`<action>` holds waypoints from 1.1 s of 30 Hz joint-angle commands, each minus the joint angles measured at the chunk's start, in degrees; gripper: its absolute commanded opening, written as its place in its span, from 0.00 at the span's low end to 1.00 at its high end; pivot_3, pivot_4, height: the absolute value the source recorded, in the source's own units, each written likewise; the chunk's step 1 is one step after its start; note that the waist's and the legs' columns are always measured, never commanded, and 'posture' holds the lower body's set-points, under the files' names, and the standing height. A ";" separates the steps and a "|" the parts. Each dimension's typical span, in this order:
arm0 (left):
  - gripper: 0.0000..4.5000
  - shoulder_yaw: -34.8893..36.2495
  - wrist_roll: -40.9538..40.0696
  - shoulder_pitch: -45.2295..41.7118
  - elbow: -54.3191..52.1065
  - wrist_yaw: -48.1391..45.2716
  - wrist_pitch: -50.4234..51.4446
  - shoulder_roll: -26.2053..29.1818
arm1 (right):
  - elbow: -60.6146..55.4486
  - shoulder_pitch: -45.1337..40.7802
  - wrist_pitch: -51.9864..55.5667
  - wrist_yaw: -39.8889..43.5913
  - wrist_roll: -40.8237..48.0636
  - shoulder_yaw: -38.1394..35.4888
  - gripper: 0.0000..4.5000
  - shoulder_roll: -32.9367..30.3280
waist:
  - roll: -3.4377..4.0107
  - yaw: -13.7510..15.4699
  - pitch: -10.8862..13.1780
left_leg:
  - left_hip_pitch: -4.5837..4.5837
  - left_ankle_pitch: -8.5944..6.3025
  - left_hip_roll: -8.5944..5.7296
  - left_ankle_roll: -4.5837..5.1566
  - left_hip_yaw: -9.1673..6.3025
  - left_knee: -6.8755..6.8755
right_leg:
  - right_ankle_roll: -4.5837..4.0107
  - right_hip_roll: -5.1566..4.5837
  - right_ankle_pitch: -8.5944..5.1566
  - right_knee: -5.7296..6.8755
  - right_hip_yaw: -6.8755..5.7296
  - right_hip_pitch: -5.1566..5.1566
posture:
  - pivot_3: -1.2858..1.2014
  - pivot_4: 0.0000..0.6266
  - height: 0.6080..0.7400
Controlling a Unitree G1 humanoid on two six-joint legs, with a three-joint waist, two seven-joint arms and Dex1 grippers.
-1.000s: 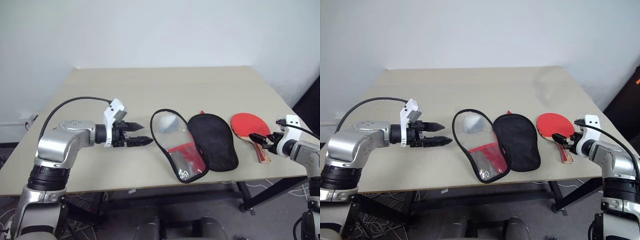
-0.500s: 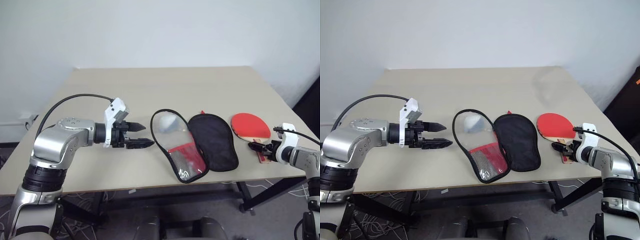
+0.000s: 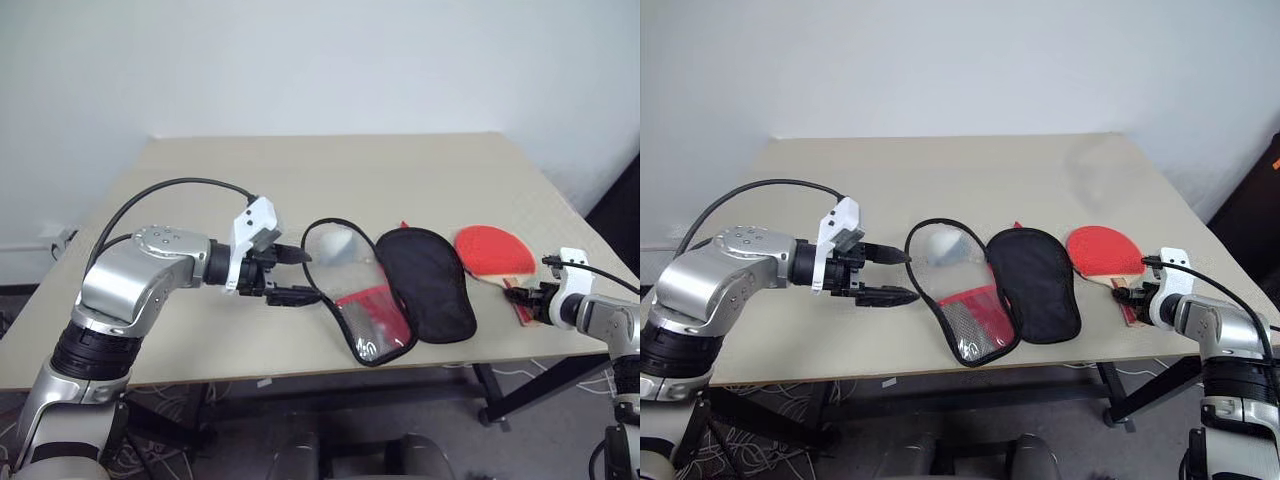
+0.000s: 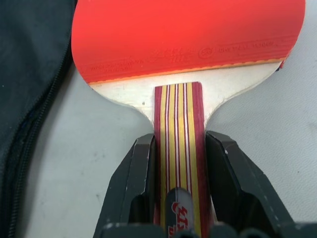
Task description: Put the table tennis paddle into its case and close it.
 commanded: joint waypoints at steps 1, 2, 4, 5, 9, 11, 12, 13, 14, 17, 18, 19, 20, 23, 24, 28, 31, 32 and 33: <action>1.00 -1.09 0.50 -1.47 -0.89 -0.05 -1.60 -1.13 | -0.40 -1.27 -1.41 -0.66 -0.95 0.14 0.25 -0.18 | 0.00 -0.02 0.00 | 0.00 0.00 -0.01 0.00 0.00 0.00 | 0.00 0.00 0.00 0.00 0.02 0.00 | 0.52 0.00 0.88; 1.00 -1.46 0.50 -1.68 -0.76 0.02 -1.72 -1.68 | -0.50 -1.31 -1.70 -0.58 -1.10 0.46 0.25 -0.17 | 0.00 -0.03 0.00 | 0.01 0.00 0.00 0.00 -0.01 0.00 | 0.00 0.01 0.00 0.00 0.02 0.00 | 0.52 0.00 0.88; 1.00 -2.24 0.69 -2.07 -0.34 0.39 -1.93 -2.86 | -0.03 -1.84 -1.98 -0.93 -1.57 1.02 0.25 -0.12 | -0.01 -0.14 0.00 | 0.01 0.00 0.00 0.01 0.00 0.00 | 0.00 0.01 0.00 0.01 0.03 0.00 | 0.52 0.00 0.88; 1.00 -2.70 0.91 -2.30 0.08 0.58 -2.19 -3.61 | 0.45 -2.37 -2.08 -1.20 -1.84 1.36 0.25 -0.04 | -0.01 -0.18 0.00 | 0.01 0.01 0.00 0.01 0.01 0.01 | 0.00 0.01 0.00 0.01 0.04 0.00 | 0.52 0.00 0.88; 1.00 -3.66 1.50 -3.06 1.65 1.08 -2.73 -5.64 | 1.37 -4.97 -1.54 -3.41 -2.14 0.35 0.25 -0.37 | 0.00 -0.22 0.00 | 0.03 0.06 0.00 0.10 0.04 0.02 | -0.01 0.03 0.01 0.03 0.09 -0.01 | 0.52 0.00 0.88; 1.00 -3.68 1.60 -2.98 1.85 1.14 -2.89 -6.00 | 0.83 -5.62 -0.93 -4.41 -1.88 -0.81 0.25 -0.89 | 0.06 -0.21 0.02 | 0.03 0.07 0.00 0.12 0.06 0.02 | -0.01 0.03 0.01 0.05 0.13 -0.04 | 0.52 0.00 0.88; 1.00 -3.72 1.71 -2.87 1.87 1.19 -3.01 -6.08 | 0.17 -5.67 -0.73 -4.59 -1.67 -1.11 0.25 -1.24 | 0.08 -0.19 0.02 | 0.03 0.10 0.00 0.17 0.08 0.02 | -0.01 0.04 0.01 0.07 0.15 -0.06 | 0.52 0.00 0.88; 1.00 -3.77 1.80 -2.77 1.91 1.24 -3.09 -6.14 | -0.51 -5.76 -0.43 -4.89 -1.42 -1.54 0.25 -1.50 | 0.08 -0.03 0.02 | 0.02 0.11 0.00 0.19 0.09 0.01 | -0.01 0.04 0.01 0.07 0.16 -0.08 | 0.52 0.00 0.88; 1.00 -3.82 1.89 -2.69 2.05 1.23 -3.17 -6.22 | -1.47 -6.07 0.38 -5.23 -1.11 -2.15 0.25 -1.95 | 0.08 0.02 0.02 | 0.01 0.11 0.00 0.20 0.07 0.01 | 0.00 0.04 0.00 0.06 0.15 -0.08 | 0.52 0.00 0.88; 1.00 -3.81 2.33 -2.59 2.95 0.98 -3.55 -6.28 | -6.81 -6.29 3.25 -5.91 0.07 -3.85 0.25 -2.73 | 0.10 -0.01 0.03 | -0.01 0.11 -0.02 0.20 0.07 0.01 | 0.00 0.02 0.00 0.04 0.16 -0.08 | 0.52 0.00 0.88; 1.00 -3.84 2.50 -2.63 3.24 0.97 -3.68 -6.30 | -8.38 -6.20 4.08 -5.96 0.33 -4.13 0.25 -2.79 | 0.14 -0.02 0.03 | -0.01 0.11 -0.02 0.20 0.07 0.01 | 0.00 0.02 0.01 0.05 0.16 -0.09 | 0.52 0.00 0.88; 1.00 -3.85 2.57 -2.69 3.56 0.91 -3.79 -6.35 | -10.74 -5.94 4.07 -6.36 0.29 -4.28 0.25 -2.65 | 0.16 -0.04 0.02 | -0.01 0.11 -0.01 0.20 0.08 0.00 | 0.00 0.03 0.01 0.05 0.17 -0.11 | 0.52 0.00 0.88; 1.00 -3.85 2.59 -2.72 3.77 0.86 -3.86 -6.39 | -12.39 -5.72 4.03 -6.72 0.22 -4.40 0.25 -2.51 | 0.17 -0.05 0.02 | 0.00 0.11 0.00 0.19 0.07 0.00 | 0.00 0.03 0.01 0.06 0.17 -0.11 | 0.52 0.00 0.88; 1.00 -4.45 3.17 -2.66 4.92 0.35 -4.48 -6.32 | -18.34 -5.21 4.98 -7.75 1.22 -4.89 0.25 -1.15 | 0.17 -0.09 0.02 | -0.01 0.11 0.02 0.19 0.07 -0.02 | 0.00 0.05 0.00 0.05 0.18 -0.13 | 0.52 0.00 0.88; 1.00 -4.62 3.29 -2.69 5.35 0.22 -4.60 -6.33 | -20.07 -5.01 5.35 -8.07 1.51 -4.82 0.25 -0.79 | 0.17 -0.09 0.02 | -0.01 0.11 0.01 0.19 0.08 -0.03 | 0.00 0.05 0.00 0.05 0.19 -0.14 | 0.52 0.00 0.88; 1.00 -5.36 4.44 -3.74 8.39 -0.37 -5.92 -6.94 | -26.52 -5.25 9.96 -10.25 2.55 -3.40 0.25 2.22 | 0.16 -0.06 0.01 | 0.00 0.06 0.02 0.11 0.08 -0.03 | 0.00 0.05 0.00 0.05 0.19 -0.14 | 0.52 0.00 0.88; 1.00 -5.69 5.26 -4.88 10.70 -0.66 -6.46 -7.93 | -32.59 -5.67 14.93 -13.90 3.55 -2.14 0.25 8.08 | 0.14 -0.02 0.00 | -0.01 0.06 0.02 0.11 0.07 -0.02 | -0.01 0.05 0.01 0.06 0.19 -0.13 | 0.52 0.00 0.88; 1.00 -5.77 5.44 -5.06 11.09 -0.75 -6.56 -8.13 | -33.99 -5.74 16.51 -15.11 3.72 -1.94 0.25 9.89 | 0.14 -0.02 0.00 | -0.03 0.06 0.02 0.11 0.08 -0.01 | -0.01 0.04 0.01 0.08 0.19 -0.15 | 0.52 0.00 0.88; 1.00 -5.84 5.64 -5.17 11.45 -0.83 -6.68 -8.30 | -35.21 -5.76 17.95 -16.24 3.74 -1.60 0.25 11.59 | 0.14 -0.02 0.00 | -0.04 0.06 0.03 0.11 0.07 -0.01 | -0.01 0.04 0.01 0.09 0.19 -0.18 | 0.52 0.00 0.88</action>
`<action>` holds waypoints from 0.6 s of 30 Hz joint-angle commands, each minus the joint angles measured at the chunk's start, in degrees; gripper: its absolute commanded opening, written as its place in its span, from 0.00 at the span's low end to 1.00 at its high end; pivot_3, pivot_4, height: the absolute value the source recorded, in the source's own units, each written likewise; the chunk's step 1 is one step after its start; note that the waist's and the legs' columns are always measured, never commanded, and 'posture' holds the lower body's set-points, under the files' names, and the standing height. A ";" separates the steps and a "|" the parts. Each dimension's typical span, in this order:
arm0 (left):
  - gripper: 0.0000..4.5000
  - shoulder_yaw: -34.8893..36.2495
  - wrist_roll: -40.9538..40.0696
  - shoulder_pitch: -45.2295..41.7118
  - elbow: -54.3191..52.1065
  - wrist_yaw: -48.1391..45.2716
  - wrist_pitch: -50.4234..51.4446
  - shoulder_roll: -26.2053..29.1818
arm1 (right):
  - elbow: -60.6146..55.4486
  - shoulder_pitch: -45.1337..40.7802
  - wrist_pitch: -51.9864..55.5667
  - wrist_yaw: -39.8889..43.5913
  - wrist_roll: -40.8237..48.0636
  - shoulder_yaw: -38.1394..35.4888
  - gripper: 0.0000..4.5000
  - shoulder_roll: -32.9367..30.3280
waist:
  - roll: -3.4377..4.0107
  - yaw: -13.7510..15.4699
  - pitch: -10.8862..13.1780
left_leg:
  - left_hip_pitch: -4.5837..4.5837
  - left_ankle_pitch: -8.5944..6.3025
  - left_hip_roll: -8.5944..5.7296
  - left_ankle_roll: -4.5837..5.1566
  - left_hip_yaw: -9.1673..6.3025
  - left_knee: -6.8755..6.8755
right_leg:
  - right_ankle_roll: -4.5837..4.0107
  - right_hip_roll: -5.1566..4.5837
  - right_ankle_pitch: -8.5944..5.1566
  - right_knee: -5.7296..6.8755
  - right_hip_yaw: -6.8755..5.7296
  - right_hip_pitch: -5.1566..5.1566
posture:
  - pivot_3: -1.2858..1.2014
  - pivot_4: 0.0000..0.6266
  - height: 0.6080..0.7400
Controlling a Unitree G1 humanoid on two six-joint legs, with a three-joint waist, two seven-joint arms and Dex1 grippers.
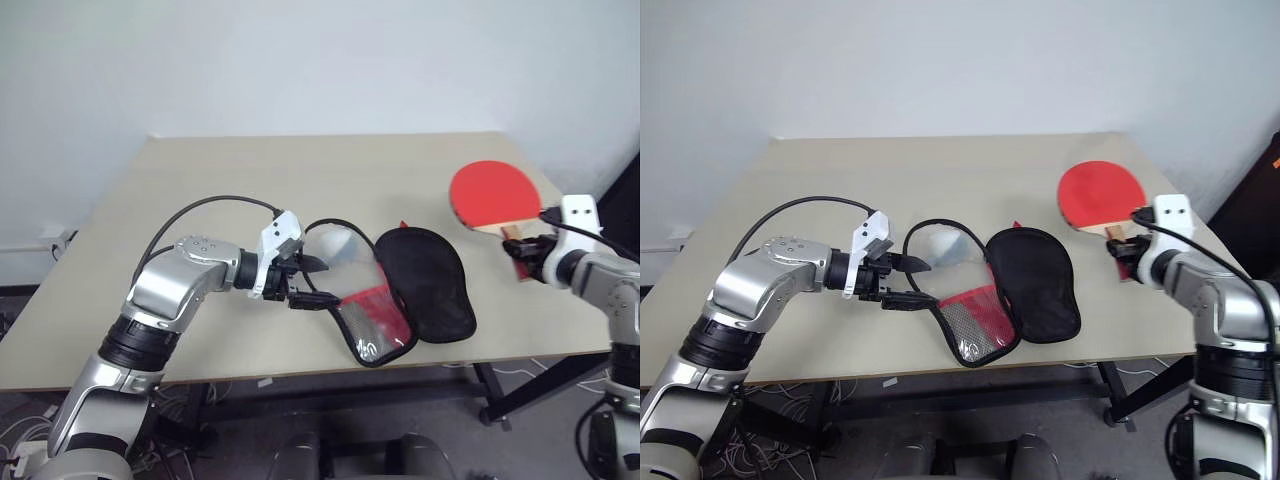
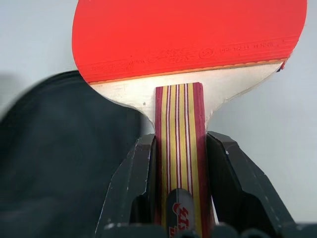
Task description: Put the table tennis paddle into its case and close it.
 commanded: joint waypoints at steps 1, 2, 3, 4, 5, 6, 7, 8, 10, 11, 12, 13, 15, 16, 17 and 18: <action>1.00 0.36 0.80 -2.31 0.48 -0.77 -1.59 -0.32 | -7.17 -1.95 4.12 -4.16 1.11 0.03 0.25 4.00 | 0.03 0.00 0.00 | -0.02 0.00 0.00 0.00 0.00 -0.01 | 0.00 0.00 0.00 0.00 0.00 -0.02 | 0.52 0.00 0.88; 1.00 0.31 0.97 -2.31 0.62 -0.79 -1.65 -0.44 | -8.04 -1.79 4.79 -4.92 0.90 0.28 0.25 5.03 | 0.04 0.05 0.00 | -0.04 0.00 -0.01 0.00 0.01 -0.01 | 0.00 0.00 0.00 0.01 0.00 -0.05 | 0.52 0.00 0.88; 1.00 0.32 1.01 -2.33 0.67 -0.87 -1.61 -0.55 | -8.65 -1.66 5.61 -5.48 0.79 0.50 0.25 5.92 | 0.04 0.07 0.00 | -0.05 0.00 -0.02 0.00 0.01 -0.01 | 0.00 0.00 0.00 0.00 0.00 -0.05 | 0.52 0.00 0.88; 1.00 0.38 1.03 -2.31 0.64 -0.97 -1.54 -0.68 | -9.03 -1.58 6.41 -5.89 0.76 0.45 0.25 6.60 | 0.03 0.11 0.00 | -0.06 -0.01 -0.02 -0.02 0.01 -0.01 | 0.00 -0.01 0.00 0.00 0.00 -0.04 | 0.52 0.00 0.88; 1.00 0.41 1.10 -2.38 0.69 -1.02 -1.48 -0.83 | -9.22 -1.58 7.17 -6.31 0.81 0.20 0.25 7.27 | 0.03 0.13 0.00 | -0.07 -0.04 -0.03 -0.08 0.02 -0.01 | 0.00 -0.02 0.00 0.00 0.00 -0.04 | 0.52 0.00 0.88; 1.00 0.40 1.20 -2.48 0.79 -1.05 -1.43 -0.98 | -9.32 -1.61 7.88 -6.63 0.89 -0.10 0.25 7.81 | 0.02 0.11 0.00 | -0.07 -0.05 -0.04 -0.09 0.02 -0.01 | 0.00 -0.02 0.00 0.00 0.00 -0.04 | 0.52 0.00 0.88; 1.00 0.38 1.30 -2.51 0.81 -1.07 -1.42 -1.07 | -9.51 -1.56 8.39 -6.89 0.95 -0.27 0.25 8.22 | 0.02 0.08 0.00 | -0.06 -0.05 -0.04 -0.09 0.01 -0.01 | 0.00 -0.02 0.00 0.00 0.00 -0.03 | 0.52 0.00 0.88; 1.00 0.35 1.41 -2.59 0.89 -1.15 -1.44 -1.13 | -9.75 -1.33 8.75 -7.19 0.89 -0.13 0.25 8.67 | 0.03 0.03 0.00 | -0.06 -0.05 -0.04 -0.10 0.02 -0.01 | 0.00 -0.01 0.00 0.00 0.00 -0.04 | 0.52 0.00 0.88; 1.00 0.29 1.73 -2.72 1.03 -1.30 -1.56 -1.24 | -10.34 -0.62 9.77 -7.55 0.97 0.17 0.25 9.45 | 0.03 -0.10 0.00 | -0.06 -0.06 -0.01 -0.11 0.02 -0.02 | 0.00 0.01 0.00 0.00 0.00 -0.06 | 0.52 0.00 0.88; 1.00 0.28 1.89 -2.86 1.28 -1.39 -1.66 -1.29 | -10.69 -0.21 10.52 -7.83 1.03 0.30 0.25 10.02 | 0.03 -0.14 0.00 | -0.06 -0.06 -0.01 -0.11 0.03 -0.03 | 0.00 0.02 0.00 0.01 0.00 -0.07 | 0.52 0.00 0.88; 1.00 0.31 2.00 -2.92 1.44 -1.45 -1.74 -1.32 | -11.13 0.23 11.09 -8.07 1.10 0.39 0.25 10.56 | 0.03 -0.17 0.00 | -0.06 -0.05 -0.01 -0.11 0.03 -0.04 | 0.00 0.02 0.00 0.01 0.01 -0.07 | 0.52 0.00 0.88; 1.00 0.34 2.12 -2.96 1.54 -1.49 -1.82 -1.32 | -11.86 0.88 11.58 -8.39 1.09 0.66 0.25 11.21 | 0.03 -0.18 0.00 | -0.05 -0.05 0.00 -0.11 0.03 -0.04 | 0.00 0.04 0.00 0.01 0.01 -0.07 | 0.52 0.00 0.88; 1.00 0.42 2.29 -3.06 1.76 -1.56 -1.93 -1.34 | -13.15 2.01 12.34 -8.80 1.08 1.07 0.25 12.43 | 0.03 -0.16 0.00 | -0.05 -0.05 0.01 -0.11 0.04 -0.05 | 0.00 0.05 0.00 0.01 0.01 -0.07 | 0.52 0.00 0.88; 1.00 0.45 2.36 -3.09 1.81 -1.59 -1.94 -1.35 | -13.62 2.52 12.61 -8.93 1.04 1.18 0.25 12.93 | 0.03 -0.17 0.00 | -0.06 -0.05 0.00 -0.11 0.04 -0.05 | 0.00 0.05 0.00 0.01 0.01 -0.07 | 0.52 0.00 0.88; 1.00 0.43 2.44 -3.11 1.85 -1.64 -1.96 -1.36 | -13.91 3.02 12.96 -9.14 0.90 1.33 0.25 13.48 | 0.03 -0.16 0.00 | -0.06 -0.05 0.00 -0.11 0.05 -0.05 | 0.00 0.04 0.00 0.01 0.01 -0.07 | 0.52 0.00 0.88; 1.00 0.42 2.48 -3.12 1.88 -1.69 -1.98 -1.38 | -14.12 3.47 13.23 -9.33 0.77 1.49 0.25 13.98 | 0.03 -0.14 0.00 | -0.06 -0.05 0.00 -0.12 0.05 -0.05 | 0.00 0.03 0.00 0.01 0.01 -0.07 | 0.52 0.00 0.88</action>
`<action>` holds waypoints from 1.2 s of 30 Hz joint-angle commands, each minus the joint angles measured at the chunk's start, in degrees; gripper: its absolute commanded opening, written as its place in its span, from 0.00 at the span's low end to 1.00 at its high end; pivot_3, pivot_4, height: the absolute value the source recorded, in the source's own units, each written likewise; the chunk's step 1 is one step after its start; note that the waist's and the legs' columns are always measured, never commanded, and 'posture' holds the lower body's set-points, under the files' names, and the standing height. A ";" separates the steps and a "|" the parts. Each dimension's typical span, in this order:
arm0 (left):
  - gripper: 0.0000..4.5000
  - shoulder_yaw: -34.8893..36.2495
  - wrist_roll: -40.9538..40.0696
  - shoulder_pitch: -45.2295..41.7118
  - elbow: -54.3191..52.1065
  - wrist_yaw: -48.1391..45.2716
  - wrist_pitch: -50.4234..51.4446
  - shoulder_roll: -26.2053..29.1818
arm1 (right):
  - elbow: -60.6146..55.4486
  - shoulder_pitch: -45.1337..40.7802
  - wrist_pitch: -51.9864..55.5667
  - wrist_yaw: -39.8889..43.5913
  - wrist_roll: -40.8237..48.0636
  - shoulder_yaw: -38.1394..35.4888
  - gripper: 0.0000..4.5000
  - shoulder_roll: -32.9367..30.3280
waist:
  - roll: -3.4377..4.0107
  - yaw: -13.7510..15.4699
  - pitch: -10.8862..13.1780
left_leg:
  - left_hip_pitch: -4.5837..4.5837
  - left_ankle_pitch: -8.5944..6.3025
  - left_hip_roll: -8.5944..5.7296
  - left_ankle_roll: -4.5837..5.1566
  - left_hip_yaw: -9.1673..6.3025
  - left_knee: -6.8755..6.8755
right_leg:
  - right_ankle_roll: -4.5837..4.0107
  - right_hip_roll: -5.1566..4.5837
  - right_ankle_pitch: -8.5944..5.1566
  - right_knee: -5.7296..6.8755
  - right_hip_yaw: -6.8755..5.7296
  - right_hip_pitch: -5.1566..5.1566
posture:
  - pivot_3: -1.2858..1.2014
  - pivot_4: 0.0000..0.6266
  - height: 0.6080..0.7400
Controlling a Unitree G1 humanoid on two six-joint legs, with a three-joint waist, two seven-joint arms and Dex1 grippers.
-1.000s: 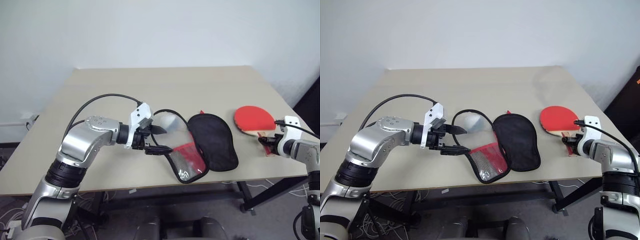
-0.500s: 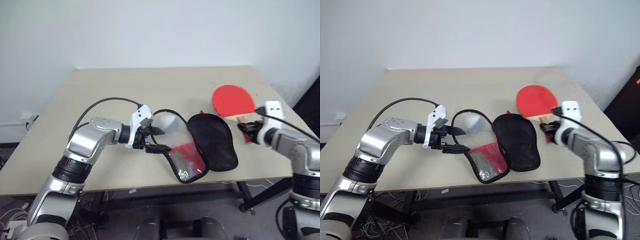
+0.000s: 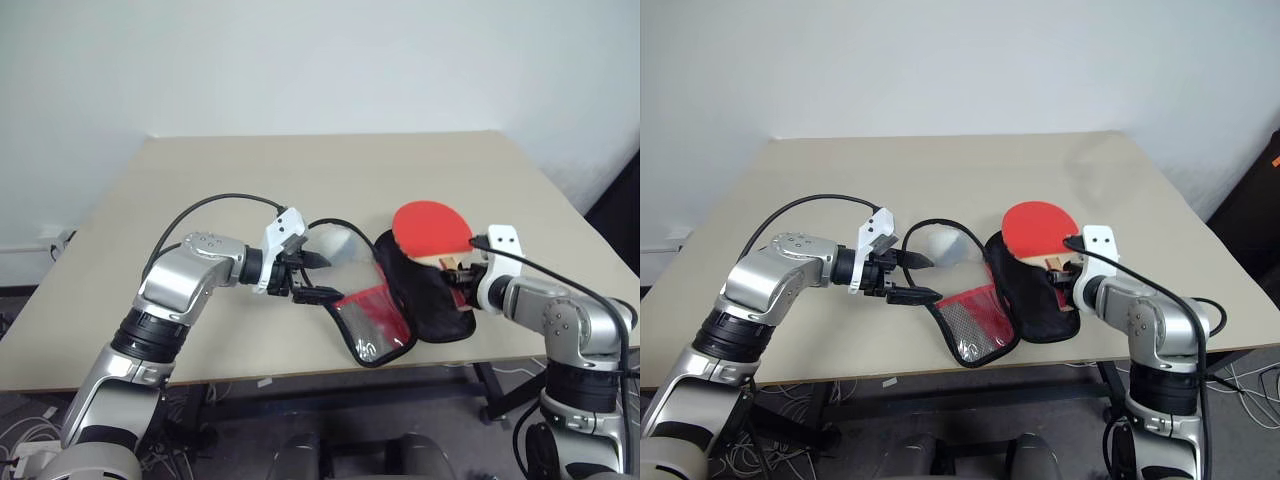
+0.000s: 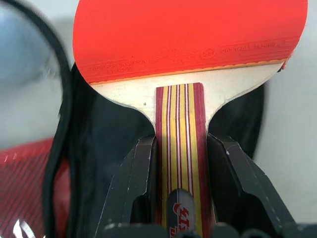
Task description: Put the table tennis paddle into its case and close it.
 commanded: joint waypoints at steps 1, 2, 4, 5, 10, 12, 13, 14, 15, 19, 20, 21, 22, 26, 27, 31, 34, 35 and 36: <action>1.00 0.50 0.32 -2.05 -0.54 -0.61 -0.95 -0.11 | -4.15 0.07 0.18 -0.84 0.30 -0.21 0.25 0.98 | 0.00 0.00 0.00 | 0.00 0.00 0.00 0.00 -0.01 0.00 | 0.00 -0.01 0.00 0.00 0.00 0.00 | 0.52 0.00 0.88; 1.00 0.45 0.39 -2.14 -0.43 -0.64 -0.98 -0.14 | -4.33 0.57 0.14 -0.93 0.22 0.14 0.25 1.42 | 0.00 -0.01 0.00 | 0.00 0.00 0.00 0.00 0.00 0.00 | 0.00 -0.01 0.00 0.00 0.00 -0.01 | 0.52 0.00 0.88; 1.00 0.33 0.56 -2.27 -0.31 -0.77 -1.07 -0.18 | -4.27 1.31 -0.62 -1.31 -0.14 0.68 0.25 2.27 | 0.00 -0.02 0.00 | 0.00 -0.01 0.01 -0.01 -0.01 -0.01 | 0.00 0.00 0.00 0.00 0.00 -0.01 | 0.52 0.00 0.88; 1.00 0.31 0.63 -2.35 -0.29 -0.88 -1.05 -0.21 | -4.00 1.57 -1.00 -1.43 -0.40 1.07 0.25 2.45 | 0.00 -0.01 0.00 | 0.00 0.00 0.01 -0.01 0.00 -0.01 | 0.00 0.00 0.00 0.00 0.01 -0.02 | 0.52 0.00 0.88; 1.00 0.33 1.14 -2.54 -0.30 -1.27 -1.05 -0.38 | -1.47 2.42 -2.52 -1.61 -1.69 2.23 0.25 2.08 | 0.00 -0.01 0.00 | 0.00 0.00 0.01 -0.01 0.02 -0.01 | 0.00 0.01 0.00 0.01 0.03 -0.04 | 0.52 0.00 0.88; 1.00 0.41 1.29 -2.55 -0.36 -1.40 -1.00 -0.39 | -0.79 3.04 -3.38 -1.09 -2.05 2.98 0.25 1.25 | 0.00 -0.01 0.00 | 0.00 -0.01 0.01 -0.01 0.02 -0.02 | 0.00 0.01 0.00 0.01 0.03 -0.04 | 0.52 0.00 0.88; 1.00 0.42 1.33 -2.58 -0.36 -1.45 -0.98 -0.37 | -0.65 3.18 -3.47 -0.82 -1.96 3.03 0.25 1.14 | 0.00 -0.01 0.00 | 0.00 -0.01 0.01 -0.01 0.02 -0.02 | 0.00 0.01 0.00 0.01 0.03 -0.04 | 0.52 0.00 0.88; 1.00 0.45 1.39 -2.58 -0.37 -1.46 -0.98 -0.33 | -0.66 3.29 -3.65 -0.68 -1.87 2.92 0.25 1.26 | 0.00 -0.01 0.00 | 0.00 -0.01 0.01 -0.01 0.03 -0.02 | 0.00 0.00 0.00 0.00 0.03 -0.04 | 0.52 0.00 0.88; 1.00 0.47 1.45 -2.64 -0.31 -1.44 -0.98 -0.35 | -0.65 3.30 -3.73 -0.61 -1.80 2.87 0.25 1.35 | 0.00 -0.01 0.00 | 0.00 0.00 0.01 -0.01 0.03 -0.02 | 0.00 0.00 0.00 0.00 0.03 -0.04 | 0.52 0.00 0.88; 1.00 0.59 1.58 -2.69 -0.32 -1.52 -0.99 -0.20 | -0.84 3.65 -5.01 0.14 -1.71 3.88 0.47 1.18 | 0.00 -0.02 0.00 | 0.01 0.00 0.01 -0.02 0.03 -0.02 | 0.00 0.02 0.00 0.01 0.04 -0.04 | 0.52 0.00 0.88; 1.00 0.62 1.57 -2.66 -0.41 -1.53 -0.96 -0.15 | -0.98 3.76 -5.32 0.27 -1.71 4.15 0.52 1.11 | 0.00 -0.02 0.00 | 0.01 0.00 0.01 -0.02 0.03 -0.02 | 0.00 0.02 0.00 0.01 0.04 -0.04 | 0.52 0.00 0.88; 1.00 0.65 1.58 -2.70 -0.41 -1.55 -0.94 -0.12 | -1.02 3.70 -5.70 0.25 -1.76 4.28 0.62 1.11 | 0.00 -0.02 0.00 | 0.01 0.00 0.01 -0.02 0.03 -0.02 | 0.00 0.01 0.00 0.00 0.04 -0.04 | 0.52 0.00 0.88; 1.00 0.66 1.59 -2.75 -0.37 -1.58 -0.93 -0.10 | -1.12 3.48 -5.66 0.46 -1.52 4.22 0.68 1.11 | 0.00 -0.02 0.00 | 0.01 0.00 0.01 -0.02 0.03 -0.02 | 0.00 0.01 0.00 0.00 0.04 -0.04 | 0.52 0.00 0.88; 1.00 0.62 1.76 -2.99 0.10 -1.67 -1.10 -0.14 | -2.22 2.39 -5.77 1.95 -0.10 2.90 0.90 0.75 | 0.00 -0.01 0.00 | 0.01 0.00 0.01 -0.01 0.03 -0.02 | 0.00 0.01 0.00 0.00 0.04 -0.04 | 0.52 0.00 0.88; 1.00 0.79 1.62 -3.00 0.12 -1.65 -1.05 -0.19 | -3.05 2.05 -6.34 2.76 0.70 1.95 0.90 0.46 | 0.00 -0.01 0.00 | 0.01 0.00 0.01 -0.01 0.03 -0.02 | 0.00 0.01 0.00 0.00 0.04 -0.04 | 0.52 0.00 0.88; 1.00 1.15 1.32 -3.14 0.54 -1.56 -0.99 -0.50 | -6.70 0.09 -10.69 6.34 3.60 -2.13 0.90 -1.73 | 0.01 0.01 0.00 | 0.00 0.00 0.00 -0.01 0.02 -0.02 | 0.00 0.00 0.00 0.00 0.05 -0.05 | 0.52 0.00 0.88; 1.00 2.21 0.35 -3.03 0.51 -1.30 -0.32 -0.70 | -7.70 -3.45 -13.82 7.23 7.23 -8.01 0.90 -1.68 | 0.00 -0.01 0.00 | 0.02 0.00 0.00 -0.01 0.01 -0.02 | 0.00 0.02 0.00 0.00 0.05 -0.04 | 0.52 0.00 0.88; 1.00 3.01 -0.14 -3.02 0.54 -0.99 0.06 -0.67 | -7.59 -5.31 -14.72 7.02 8.71 -10.69 0.90 -1.55 | 0.00 0.00 0.00 | 0.02 0.00 0.01 -0.01 0.01 -0.02 | 0.00 0.02 0.00 0.00 0.05 -0.05 | 0.52 0.00 0.88; 1.00 3.69 -0.45 -3.02 0.63 -0.78 0.30 -0.51 | -7.20 -6.80 -15.37 6.76 9.85 -12.70 0.90 -1.57 | 0.00 0.01 0.00 | 0.02 0.00 0.01 -0.01 0.01 -0.03 | 0.00 0.02 0.00 0.00 0.06 -0.05 | 0.52 0.00 0.88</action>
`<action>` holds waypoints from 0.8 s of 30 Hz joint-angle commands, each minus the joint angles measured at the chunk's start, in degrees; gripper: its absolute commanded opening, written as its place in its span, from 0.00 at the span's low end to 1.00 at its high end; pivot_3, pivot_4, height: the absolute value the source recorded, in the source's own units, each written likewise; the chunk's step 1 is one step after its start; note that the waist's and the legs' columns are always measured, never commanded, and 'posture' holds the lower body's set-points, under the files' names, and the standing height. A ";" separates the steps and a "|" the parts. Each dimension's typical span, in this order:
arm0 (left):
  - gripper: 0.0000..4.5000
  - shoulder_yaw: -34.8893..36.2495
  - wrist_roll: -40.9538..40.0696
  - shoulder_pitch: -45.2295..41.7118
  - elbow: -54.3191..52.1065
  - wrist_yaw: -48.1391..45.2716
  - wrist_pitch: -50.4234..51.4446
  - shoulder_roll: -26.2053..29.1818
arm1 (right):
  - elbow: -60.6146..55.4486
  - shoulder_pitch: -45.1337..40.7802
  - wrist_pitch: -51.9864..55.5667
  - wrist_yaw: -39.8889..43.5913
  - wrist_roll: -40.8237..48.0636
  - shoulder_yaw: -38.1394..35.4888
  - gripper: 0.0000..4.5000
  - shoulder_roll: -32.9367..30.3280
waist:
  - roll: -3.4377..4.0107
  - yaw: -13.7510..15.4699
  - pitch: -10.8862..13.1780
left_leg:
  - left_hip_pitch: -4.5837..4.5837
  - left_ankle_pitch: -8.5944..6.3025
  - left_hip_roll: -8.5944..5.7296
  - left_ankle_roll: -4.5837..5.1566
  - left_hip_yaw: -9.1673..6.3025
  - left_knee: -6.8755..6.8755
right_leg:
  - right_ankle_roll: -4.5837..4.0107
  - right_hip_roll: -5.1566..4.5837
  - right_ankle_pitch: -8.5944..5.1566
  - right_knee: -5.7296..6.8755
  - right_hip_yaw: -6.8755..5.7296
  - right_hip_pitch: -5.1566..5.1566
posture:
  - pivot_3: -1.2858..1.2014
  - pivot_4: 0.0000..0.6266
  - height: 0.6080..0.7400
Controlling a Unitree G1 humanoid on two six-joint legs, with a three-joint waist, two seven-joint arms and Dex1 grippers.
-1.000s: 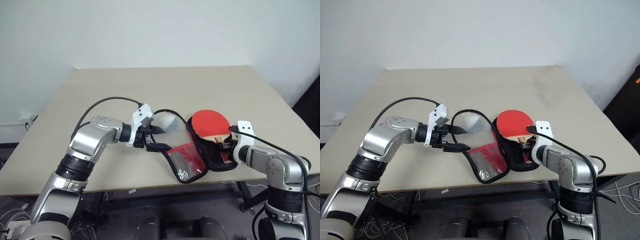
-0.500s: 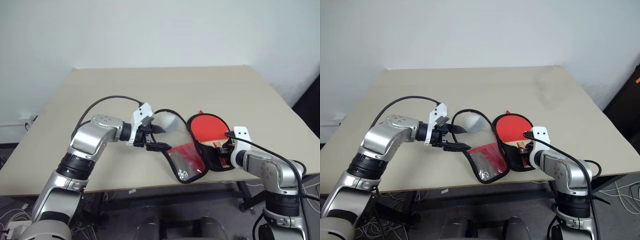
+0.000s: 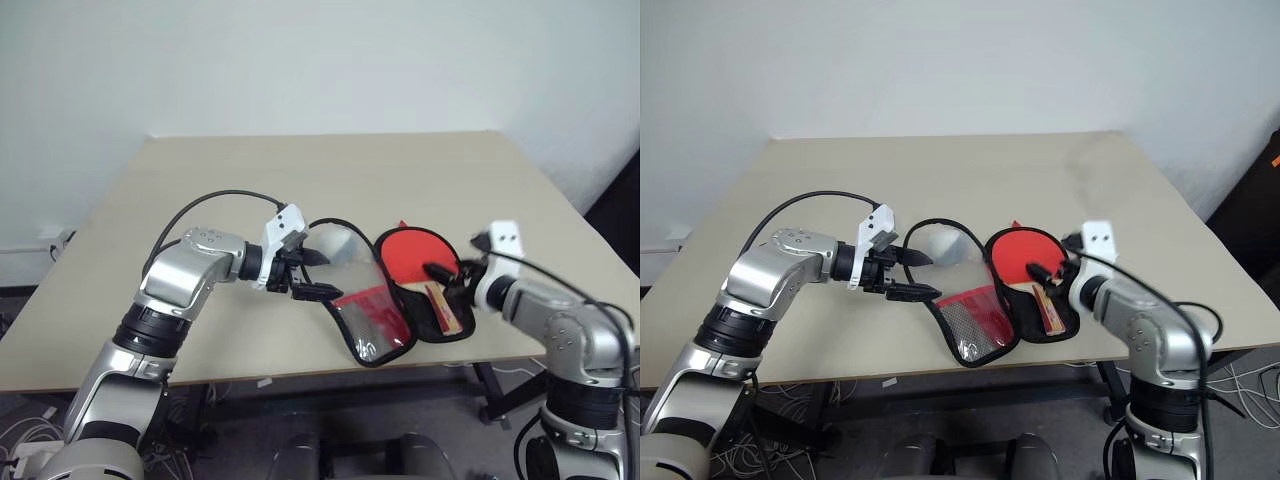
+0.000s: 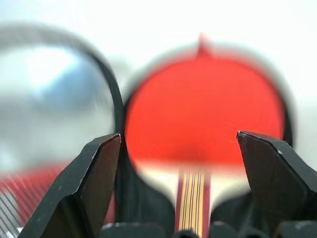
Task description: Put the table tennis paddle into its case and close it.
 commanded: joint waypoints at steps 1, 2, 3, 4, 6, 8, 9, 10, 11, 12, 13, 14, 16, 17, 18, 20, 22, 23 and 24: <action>1.00 3.68 -1.65 -1.71 -0.63 0.51 0.38 0.40 | -1.76 -5.14 -3.75 -0.18 4.52 -7.27 0.90 -0.52 | -0.01 0.03 0.00 | -0.01 0.00 0.00 0.00 0.00 0.00 | 0.00 0.00 0.00 0.00 0.00 -0.01 | 0.52 0.00 0.88; 1.00 4.31 -1.91 -1.47 -0.65 0.28 0.75 1.12 | -0.90 -5.62 -4.68 -0.05 4.47 -7.51 0.90 -1.23 | -0.02 0.04 -0.01 | 0.00 0.00 0.00 0.00 -0.01 0.00 | 0.00 0.00 0.00 -0.01 0.00 0.00 | 0.52 0.00 0.88; 1.00 4.85 -2.08 -1.15 -0.80 -0.01 0.94 1.80 | -0.02 -5.92 -5.45 0.09 4.35 -7.51 0.90 -1.83 | -0.03 0.04 -0.01 | 0.00 0.00 0.00 0.01 -0.01 0.00 | 0.00 0.01 0.00 -0.02 0.00 0.01 | 0.52 0.00 0.88; 1.00 5.31 -2.21 -0.49 -1.36 -0.45 1.03 2.70 | 1.18 -6.09 -6.27 0.18 3.97 -7.24 0.90 -2.37 | -0.03 0.01 -0.01 | 0.00 0.00 0.00 0.00 -0.01 0.00 | 0.00 0.01 0.00 -0.02 0.00 0.01 | 0.52 0.00 0.88; 0.92 6.08 -2.77 0.98 -2.65 -1.11 0.85 4.28 | 3.16 -6.14 -7.76 0.20 3.38 -6.51 0.91 -2.92 | -0.02 -0.04 -0.01 | 0.00 0.00 0.00 0.00 0.01 0.00 | 0.00 0.00 0.00 -0.01 0.00 0.00 | 0.52 0.00 0.88; 0.80 6.97 -3.50 2.13 -3.95 -1.40 1.04 5.56 | 4.83 -6.22 -9.16 -0.09 2.93 -5.68 0.91 -2.90 | 0.00 -0.04 -0.01 | 0.02 0.00 0.01 0.00 0.04 -0.02 | 0.00 0.01 0.00 0.01 0.03 -0.02 | 0.52 0.00 0.88; 0.73 7.63 -3.81 2.66 -4.59 -1.28 1.38 6.25 | 5.74 -6.36 -9.77 -0.34 2.75 -5.28 0.91 -2.68 | 0.00 -0.04 -0.01 | 0.02 0.00 0.01 0.00 0.05 -0.03 | 0.00 0.01 0.00 0.01 0.04 -0.03 | 0.52 0.00 0.88; 0.65 8.07 -3.54 3.01 -4.84 -0.77 1.54 6.88 | 6.64 -6.47 -10.49 -0.47 2.53 -4.80 0.91 -2.52 | 0.00 -0.04 -0.01 | 0.02 0.00 0.01 0.00 0.07 -0.04 | 0.00 0.01 0.00 0.02 0.07 -0.05 | 0.52 0.00 0.88; 0.57 7.51 -1.33 3.63 -4.56 0.50 0.32 7.92 | 7.44 -6.52 -11.28 -0.53 2.26 -4.19 0.91 -2.34 | 0.00 -0.02 -0.01 | 0.01 0.00 0.01 0.00 0.09 -0.03 | 0.00 0.01 0.00 0.03 0.10 -0.06 | 0.52 0.00 0.88; 0.49 6.97 0.35 4.02 -4.27 1.44 -0.67 8.57 | 7.91 -6.52 -11.86 -0.56 2.18 -3.76 0.91 -2.32 | 0.00 -0.03 -0.01 | 0.01 0.00 0.01 0.01 0.10 -0.03 | 0.00 0.01 0.00 0.04 0.10 -0.06 | 0.52 0.00 0.88; 0.40 6.26 1.85 4.41 -3.92 2.11 -1.52 9.27 | 8.34 -6.53 -12.39 -0.56 2.20 -3.37 0.91 -2.37 | 0.00 0.01 -0.01 | 0.02 0.00 0.01 0.01 0.10 -0.03 | 0.00 0.01 0.00 0.03 0.10 -0.05 | 0.52 0.00 0.88; 0.34 6.08 2.21 5.04 -3.56 1.96 -1.79 9.95 | 8.79 -6.58 -13.03 -0.35 2.33 -3.01 0.91 -2.41 | 0.00 0.03 -0.01 | 0.01 0.00 -0.01 0.01 0.10 -0.03 | -0.01 0.00 0.00 0.03 0.10 -0.05 | 0.52 0.00 0.88; 0.34 5.85 2.32 6.09 -2.94 1.40 -1.65 10.82 | 9.66 -6.84 -13.99 -0.19 2.60 -2.49 0.91 -2.54 | 0.00 0.01 -0.01 | 0.02 0.00 -0.01 0.00 0.12 -0.04 | 0.00 0.00 0.00 0.03 0.12 -0.06 | 0.52 0.00 0.88; 0.34 5.75 2.42 6.39 -2.51 1.33 -1.70 10.88 | 10.07 -7.08 -14.36 -0.24 2.84 -2.44 0.91 -2.51 | 0.00 0.03 -0.01 | 0.01 0.00 -0.01 0.00 0.13 -0.05 | 0.00 0.00 0.00 0.02 0.12 -0.07 | 0.52 0.00 0.88; 0.34 5.43 2.74 6.42 -1.61 1.50 -1.72 10.54 | 10.28 -7.41 -14.72 -0.19 3.29 -2.58 0.91 -2.47 | 0.00 0.05 -0.01 | 0.01 0.00 -0.01 -0.01 0.13 -0.05 | 0.00 0.00 0.00 0.03 0.12 -0.07 | 0.52 0.00 0.88; 0.34 4.47 3.58 6.24 0.22 1.66 -1.97 9.70 | 10.27 -7.85 -15.40 0.11 4.19 -2.90 0.91 -2.45 | 0.00 0.06 -0.01 | 0.00 0.00 0.00 -0.01 0.13 -0.05 | -0.01 -0.01 0.00 0.03 0.12 -0.08 | 0.52 0.00 0.88; 0.34 2.88 4.11 5.51 2.43 1.43 -2.66 7.97 | 10.40 -8.37 -15.78 0.30 5.08 -3.36 0.91 -2.50 | 0.00 0.05 -0.01 | 0.01 0.00 0.00 -0.01 0.13 -0.05 | -0.01 0.00 0.00 0.03 0.12 -0.08 | 0.52 0.00 0.88; 0.34 2.04 4.41 4.99 3.62 1.46 -2.94 6.76 | 10.41 -8.54 -15.84 0.27 5.29 -3.45 0.91 -2.66 | 0.00 0.09 -0.01 | 0.01 0.00 0.00 -0.01 0.14 -0.05 | -0.01 -0.01 0.00 0.03 0.12 -0.08 | 0.52 0.00 0.88; 0.34 1.05 4.74 4.30 4.99 1.41 -3.30 5.01 | 10.57 -8.66 -15.97 0.18 5.39 -3.49 0.91 -2.90 | -0.01 0.10 -0.01 | 0.01 0.00 0.00 -0.01 0.15 -0.05 | -0.01 -0.01 0.00 0.03 0.12 -0.08 | 0.52 0.00 0.88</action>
